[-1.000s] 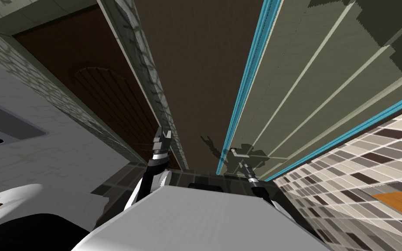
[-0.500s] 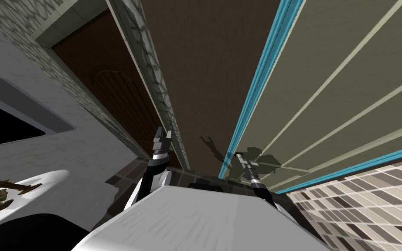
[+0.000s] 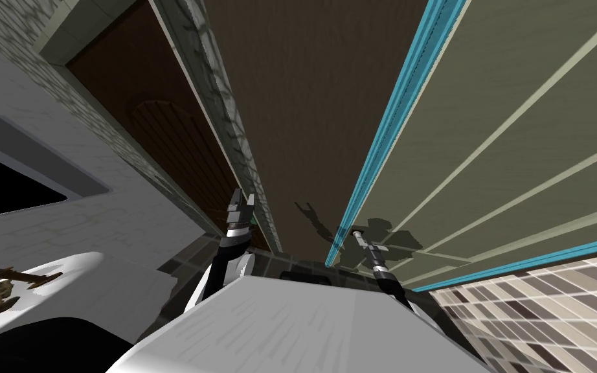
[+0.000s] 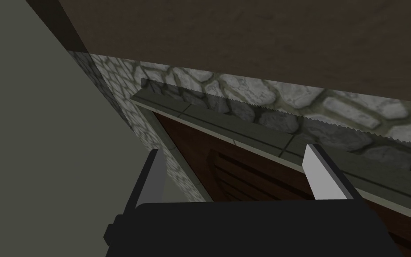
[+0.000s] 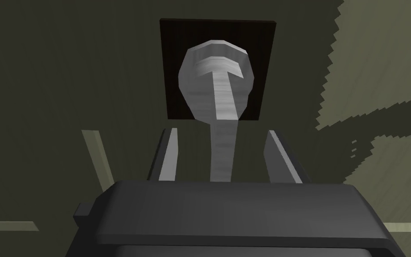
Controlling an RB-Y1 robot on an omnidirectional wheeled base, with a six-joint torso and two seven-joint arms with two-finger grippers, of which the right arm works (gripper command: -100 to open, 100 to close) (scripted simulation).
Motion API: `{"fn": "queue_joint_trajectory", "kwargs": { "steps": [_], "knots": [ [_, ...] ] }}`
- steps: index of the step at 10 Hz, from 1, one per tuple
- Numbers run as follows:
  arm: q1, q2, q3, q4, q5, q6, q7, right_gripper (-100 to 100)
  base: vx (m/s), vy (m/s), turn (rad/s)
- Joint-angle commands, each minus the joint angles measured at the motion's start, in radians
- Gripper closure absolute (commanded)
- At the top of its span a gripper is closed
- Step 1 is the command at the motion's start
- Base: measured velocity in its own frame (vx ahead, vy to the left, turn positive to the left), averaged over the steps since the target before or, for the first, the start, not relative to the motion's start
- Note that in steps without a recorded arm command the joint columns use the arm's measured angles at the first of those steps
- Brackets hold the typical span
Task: Pull the door open
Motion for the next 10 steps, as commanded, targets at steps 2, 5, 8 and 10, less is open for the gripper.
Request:
{"fn": "queue_joint_trajectory", "kwargs": {
  "steps": [2, 5, 8, 10],
  "knots": [
    [0.000, 0.000, 0.000, -0.001, 0.000, 0.001, 0.000, 100, -0.003, 0.002, -0.001],
    [0.000, 0.000, 0.000, -0.001, 0.000, 0.001, 0.000, 100, 0.000, 0.000, 0.000],
    [0.027, -0.023, 0.029, -0.006, 0.017, -0.030, -0.030, 100, -0.159, -0.052, 0.087],
    [0.041, -0.036, 0.046, -0.009, 0.027, -0.049, -0.047, 100, -0.195, -0.049, 0.074]
  ]
}}
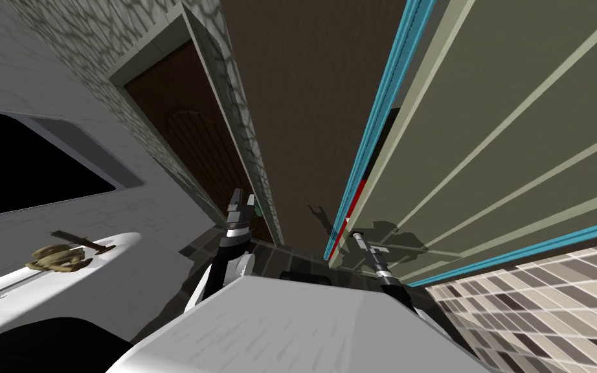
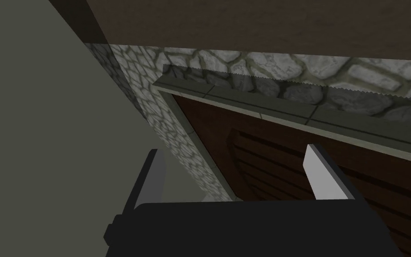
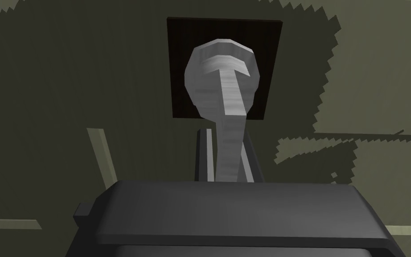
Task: Pull the door open
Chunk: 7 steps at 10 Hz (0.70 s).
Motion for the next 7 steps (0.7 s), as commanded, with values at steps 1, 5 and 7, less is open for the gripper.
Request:
{"fn": "queue_joint_trajectory", "kwargs": {
  "steps": [1, 5, 7],
  "knots": [
    [0.020, -0.019, 0.020, -0.004, 0.012, -0.029, -0.024, 100, -0.189, -0.040, 0.102],
    [0.034, -0.032, 0.040, -0.001, 0.024, -0.050, -0.042, 100, -0.155, -0.055, 0.061],
    [0.051, -0.041, 0.050, 0.005, 0.028, -0.078, -0.054, 100, -0.160, -0.067, 0.161]
  ]
}}
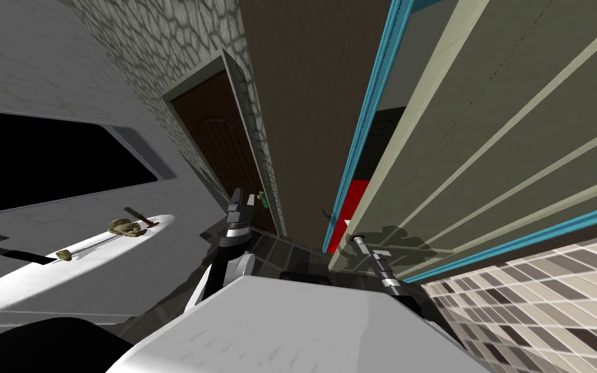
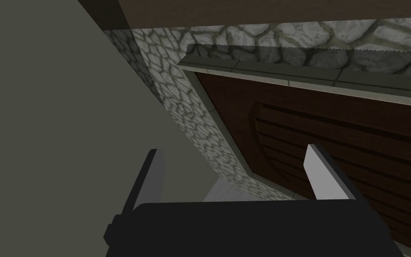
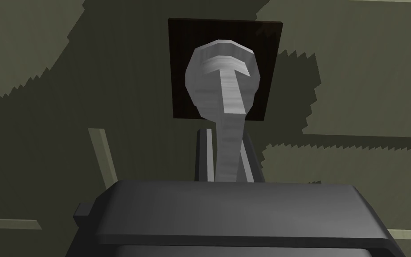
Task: Pull the door open
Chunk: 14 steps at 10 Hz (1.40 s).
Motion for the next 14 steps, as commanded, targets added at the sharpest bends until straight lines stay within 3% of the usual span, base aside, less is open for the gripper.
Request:
{"fn": "queue_joint_trajectory", "kwargs": {
  "steps": [1, 7, 13, 14],
  "knots": [
    [0.006, -0.005, 0.006, 0.016, 0.002, -0.026, -0.007, 100, -0.222, -0.070, 0.141],
    [0.056, -0.040, 0.030, 0.037, 0.009, -0.120, -0.039, 100, -0.230, -0.084, 0.182],
    [-0.015, -0.010, 0.055, 0.050, 0.008, -0.062, -0.016, 100, -0.195, -0.060, 0.084],
    [-0.015, -0.010, 0.055, 0.049, 0.008, -0.062, -0.016, 100, -0.142, -0.051, 0.025]
  ]
}}
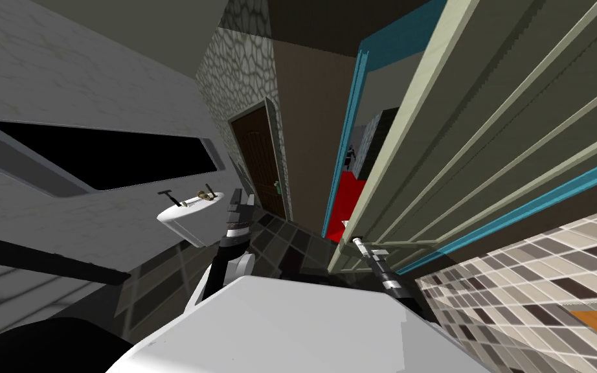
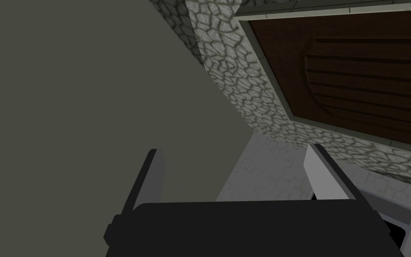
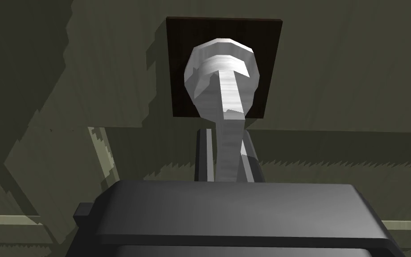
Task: Pull the door open
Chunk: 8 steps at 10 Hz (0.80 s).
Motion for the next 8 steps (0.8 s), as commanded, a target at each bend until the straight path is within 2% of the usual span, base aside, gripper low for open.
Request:
{"fn": "queue_joint_trajectory", "kwargs": {
  "steps": [1, 2, 3, 4, 5, 7, 8],
  "knots": [
    [-0.013, 0.010, 0.007, 0.030, 0.004, -0.020, 0.003, 100, -0.049, -0.005, -0.030],
    [-0.040, 0.020, 0.016, 0.034, 0.003, 0.000, 0.011, 100, -0.142, -0.036, 0.083],
    [-0.054, 0.024, 0.021, 0.036, 0.003, 0.010, 0.015, 100, -0.244, -0.110, 0.144],
    [-0.054, 0.024, 0.021, 0.036, 0.003, 0.010, 0.015, 100, -0.166, -0.075, 0.070],
    [-0.082, 0.034, 0.031, 0.040, 0.002, 0.031, 0.023, 100, -0.194, -0.103, 0.103],
    [-0.089, 0.036, 0.033, 0.041, 0.002, 0.036, 0.024, 100, -0.171, -0.064, 0.062],
    [-0.115, 0.045, 0.043, 0.044, 0.001, 0.056, 0.032, 100, -0.167, -0.088, 0.086]
  ]
}}
